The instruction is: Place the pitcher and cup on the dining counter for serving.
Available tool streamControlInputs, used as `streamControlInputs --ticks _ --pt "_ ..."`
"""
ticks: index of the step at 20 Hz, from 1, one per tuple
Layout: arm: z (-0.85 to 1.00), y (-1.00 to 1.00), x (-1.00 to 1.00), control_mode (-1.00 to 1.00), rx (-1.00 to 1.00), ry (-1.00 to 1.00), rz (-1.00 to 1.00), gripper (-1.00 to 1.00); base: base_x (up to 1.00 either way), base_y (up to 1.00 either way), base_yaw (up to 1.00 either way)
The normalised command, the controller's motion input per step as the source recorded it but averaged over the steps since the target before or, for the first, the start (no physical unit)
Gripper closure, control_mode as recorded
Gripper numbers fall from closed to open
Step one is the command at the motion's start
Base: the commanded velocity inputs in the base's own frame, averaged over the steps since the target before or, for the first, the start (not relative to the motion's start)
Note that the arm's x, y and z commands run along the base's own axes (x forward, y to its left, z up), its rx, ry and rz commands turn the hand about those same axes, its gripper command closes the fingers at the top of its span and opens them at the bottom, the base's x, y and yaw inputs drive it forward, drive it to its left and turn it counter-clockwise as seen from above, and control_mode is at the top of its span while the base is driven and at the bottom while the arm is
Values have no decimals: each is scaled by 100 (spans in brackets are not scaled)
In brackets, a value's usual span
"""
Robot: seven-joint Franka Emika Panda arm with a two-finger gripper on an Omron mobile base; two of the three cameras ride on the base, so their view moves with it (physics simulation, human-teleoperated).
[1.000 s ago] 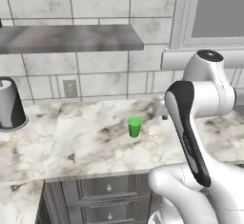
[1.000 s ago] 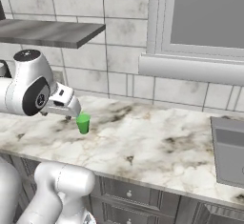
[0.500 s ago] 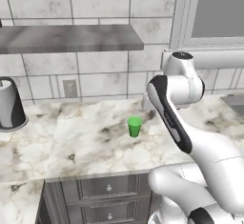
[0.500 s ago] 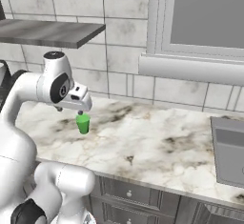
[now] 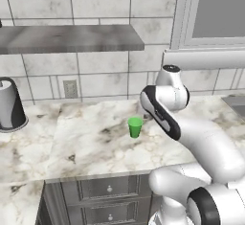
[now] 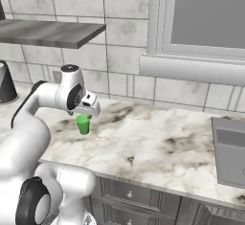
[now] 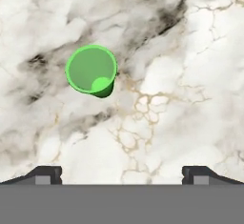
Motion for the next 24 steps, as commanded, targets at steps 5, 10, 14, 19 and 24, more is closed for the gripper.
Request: streamControlInputs --ticks 5,10,14,19,24 --pt "-58 0 58 -100 0 4 0 -100 0 0 0" --pt "-52 0 51 -100 0 1 0 -100 0 0 0" --pt "-40 0 53 -100 0 0 0 -100 0 0 0" --pt "-37 0 34 -100 0 1 0 -100 0 0 0" --pt "-34 0 5 -100 0 2 0 -100 0 0 0"
